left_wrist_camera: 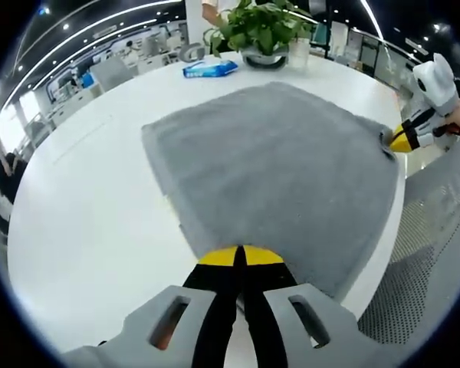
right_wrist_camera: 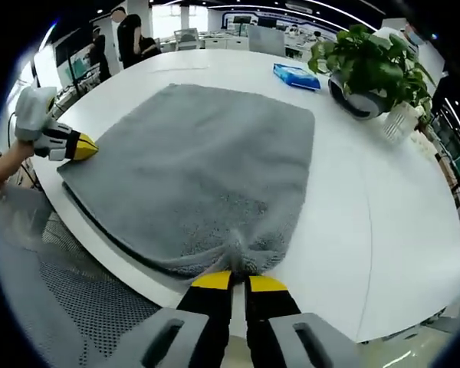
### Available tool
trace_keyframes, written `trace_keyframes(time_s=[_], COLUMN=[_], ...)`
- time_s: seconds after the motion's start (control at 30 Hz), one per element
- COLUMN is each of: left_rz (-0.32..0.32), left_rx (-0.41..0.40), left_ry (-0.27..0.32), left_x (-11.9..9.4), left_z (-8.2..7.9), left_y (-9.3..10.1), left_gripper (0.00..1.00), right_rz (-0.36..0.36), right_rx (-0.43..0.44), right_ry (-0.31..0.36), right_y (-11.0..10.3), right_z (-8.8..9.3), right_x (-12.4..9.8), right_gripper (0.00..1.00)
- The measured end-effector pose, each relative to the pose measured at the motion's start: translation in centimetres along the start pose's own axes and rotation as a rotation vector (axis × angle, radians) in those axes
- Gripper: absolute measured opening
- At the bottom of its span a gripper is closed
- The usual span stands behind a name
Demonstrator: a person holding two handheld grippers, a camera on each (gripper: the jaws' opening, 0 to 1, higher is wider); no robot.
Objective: Open the folded towel by lifting each exposed corner and separating the folded layers until the towel lies flat within the target outline without major curled edges
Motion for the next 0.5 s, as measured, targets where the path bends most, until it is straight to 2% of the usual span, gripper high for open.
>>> trace_keyframes(time_s=[0.07, 0.1, 0.17, 0.2, 0.27, 0.33, 0.37, 0.4, 0.43, 0.5], left_rz=[0.015, 0.05, 0.041, 0.025, -0.023, -0.031, -0.02, -0.016, -0.008, 0.029], left_rx=[-0.008, -0.029, -0.137, -0.14, -0.122, -0.103, -0.089, -0.08, -0.065, -0.049], left_ry=[0.018, 0.037, 0.04, 0.092, 0.208, 0.262, 0.256, 0.247, 0.231, 0.156], left_x=[0.0, -0.2, -1.0, -1.4, -2.2, -2.4, -2.1, -1.7, -1.2, 0.1], left_z=[0.0, -0.1, -0.7, -1.5, -3.0, -4.0, -4.0, -3.9, -3.8, -2.8], left_y=[-0.1, 0.1, -0.4, -0.8, -1.5, -1.7, -1.4, -1.1, -0.8, 0.1], left_gripper=[0.0, 0.02, 0.05, 0.05, 0.05, 0.05, 0.05, 0.05, 0.05, 0.04], right_rz=[-0.01, -0.011, 0.03, 0.038, 0.094, 0.135, 0.14, 0.109, 0.051, -0.038], right_rx=[0.023, 0.027, 0.08, 0.093, 0.11, 0.046, 0.034, 0.006, -0.008, 0.01], right_ry=[-0.002, 0.002, 0.086, 0.101, 0.179, 0.255, 0.265, 0.263, 0.238, 0.181], right_y=[0.3, 0.5, 1.7, 2.0, 3.4, 4.0, 3.8, 3.3, 2.1, 0.2], right_z=[0.1, 0.1, -1.2, -1.4, -2.8, -4.7, -5.5, -6.0, -6.4, -6.7], right_x=[-0.7, -1.3, -3.5, -3.8, -5.2, -5.3, -4.7, -3.8, -2.3, -0.1], right_gripper=[0.06, 0.06, 0.06, 0.06, 0.06, 0.05, 0.03, 0.01, 0.0, 0.0])
Point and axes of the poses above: the point that each gripper's makers call its tool centre point, and the gripper's own axes: x roughly forward along the fingers, y roughly to its right, z roughly out of its underside, the point moved 4 cm from there along -x, roughly backward along the fingers, and after that the axes turned 4 degrees about z, right-handed, at the moved point
